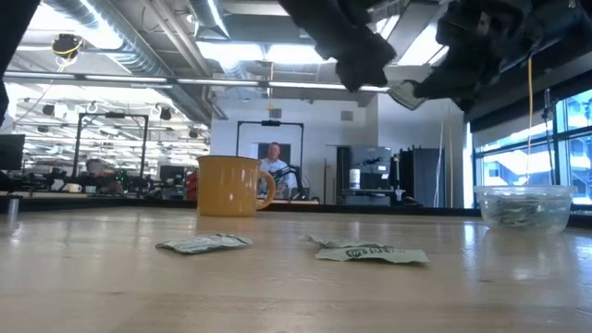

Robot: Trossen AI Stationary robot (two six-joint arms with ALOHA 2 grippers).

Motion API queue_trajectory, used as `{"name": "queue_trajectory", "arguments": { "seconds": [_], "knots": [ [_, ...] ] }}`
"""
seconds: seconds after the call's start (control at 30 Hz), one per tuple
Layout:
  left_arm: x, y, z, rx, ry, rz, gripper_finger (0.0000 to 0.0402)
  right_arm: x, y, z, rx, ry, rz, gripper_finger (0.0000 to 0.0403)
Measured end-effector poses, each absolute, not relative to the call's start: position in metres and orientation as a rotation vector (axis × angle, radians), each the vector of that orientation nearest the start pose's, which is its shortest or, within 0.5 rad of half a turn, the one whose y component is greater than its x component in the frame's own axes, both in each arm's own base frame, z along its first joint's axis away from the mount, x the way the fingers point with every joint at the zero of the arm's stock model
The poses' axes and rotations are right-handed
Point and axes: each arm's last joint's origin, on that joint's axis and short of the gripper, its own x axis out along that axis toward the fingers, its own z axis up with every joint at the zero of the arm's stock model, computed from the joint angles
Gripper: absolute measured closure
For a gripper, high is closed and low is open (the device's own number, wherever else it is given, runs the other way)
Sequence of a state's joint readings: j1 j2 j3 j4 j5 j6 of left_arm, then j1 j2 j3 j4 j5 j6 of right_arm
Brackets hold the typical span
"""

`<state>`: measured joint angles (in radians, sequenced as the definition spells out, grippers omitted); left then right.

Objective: Pick and place items into bin
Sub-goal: Put the truvia packet into the transparent bin

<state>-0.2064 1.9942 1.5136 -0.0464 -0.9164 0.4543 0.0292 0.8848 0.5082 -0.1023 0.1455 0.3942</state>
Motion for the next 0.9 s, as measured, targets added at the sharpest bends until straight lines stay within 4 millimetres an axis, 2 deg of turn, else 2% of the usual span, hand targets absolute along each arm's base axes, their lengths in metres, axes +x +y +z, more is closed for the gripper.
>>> {"name": "queue_trajectory", "arguments": {
  "seconds": [0.13, 0.27, 0.43, 0.7, 0.9],
  "knots": [
    [0.432, -0.064, 0.241, 0.538, 0.691, 0.381, 0.028, 0.172, 0.001, 0.241, 0.402, 0.63, -0.26, 0.04],
    [0.424, -0.058, 0.233, 0.347, 0.81, 0.106, 0.0287, 0.151, 0.003, 0.246, 0.505, 0.894, -0.276, 0.0397],
    [0.418, -0.056, 0.226, 0.163, 0.909, -0.141, 0.0297, 0.135, 0.004, 0.229, 0.6, 1.072, -0.333, 0.0398],
    [0.418, -0.056, 0.225, 0.113, 0.922, -0.175, 0.0306, 0.137, 0.005, 0.198, 0.621, 1.075, -0.298, 0.0399],
    [0.418, -0.056, 0.225, 0.088, 0.924, -0.161, 0.0308, 0.136, 0.005, 0.183, 0.604, 1.063, -0.321, 0.0399]
  ]
}}
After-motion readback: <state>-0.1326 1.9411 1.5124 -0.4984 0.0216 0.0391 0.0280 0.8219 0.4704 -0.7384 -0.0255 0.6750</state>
